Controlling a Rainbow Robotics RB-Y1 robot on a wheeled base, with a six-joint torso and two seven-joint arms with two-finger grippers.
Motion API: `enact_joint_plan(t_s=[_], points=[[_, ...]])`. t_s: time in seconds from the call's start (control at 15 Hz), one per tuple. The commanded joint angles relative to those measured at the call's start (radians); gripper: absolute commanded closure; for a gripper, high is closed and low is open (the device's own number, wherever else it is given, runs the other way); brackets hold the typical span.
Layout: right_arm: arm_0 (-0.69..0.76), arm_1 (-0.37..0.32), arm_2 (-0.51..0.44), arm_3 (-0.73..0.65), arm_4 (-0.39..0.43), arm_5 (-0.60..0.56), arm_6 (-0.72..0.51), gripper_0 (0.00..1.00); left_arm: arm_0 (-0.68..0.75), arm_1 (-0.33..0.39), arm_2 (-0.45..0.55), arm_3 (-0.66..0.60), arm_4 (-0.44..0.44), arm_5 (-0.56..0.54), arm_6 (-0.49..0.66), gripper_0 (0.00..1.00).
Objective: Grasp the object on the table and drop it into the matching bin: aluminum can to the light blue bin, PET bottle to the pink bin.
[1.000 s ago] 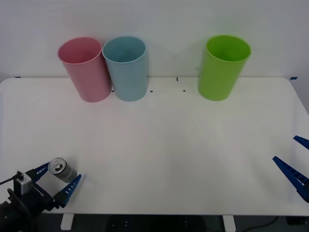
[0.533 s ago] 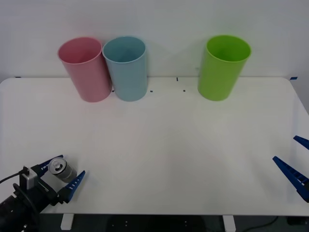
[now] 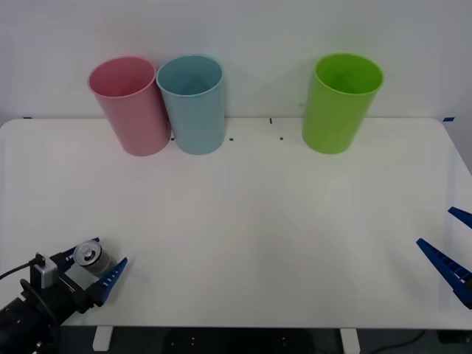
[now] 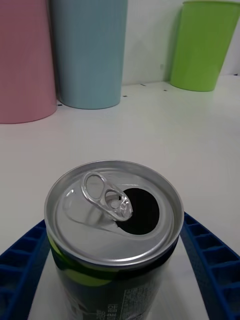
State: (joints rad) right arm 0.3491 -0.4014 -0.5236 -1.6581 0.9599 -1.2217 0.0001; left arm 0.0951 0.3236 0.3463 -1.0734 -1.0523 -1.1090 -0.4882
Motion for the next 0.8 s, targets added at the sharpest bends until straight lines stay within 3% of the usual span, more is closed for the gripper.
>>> enact_joint_plan(t_s=[0.07,0.8], points=[[0.0,0.0,0.0,0.0,0.0,0.0,0.0,0.0,0.0,0.0,0.002,0.0,0.0,0.0,-0.001,1.0],[0.0,0.0,0.0,0.0,0.0,0.0,0.0,0.0,-0.002,0.0,0.008,-0.005,0.02,-0.012,0.01,1.0]])
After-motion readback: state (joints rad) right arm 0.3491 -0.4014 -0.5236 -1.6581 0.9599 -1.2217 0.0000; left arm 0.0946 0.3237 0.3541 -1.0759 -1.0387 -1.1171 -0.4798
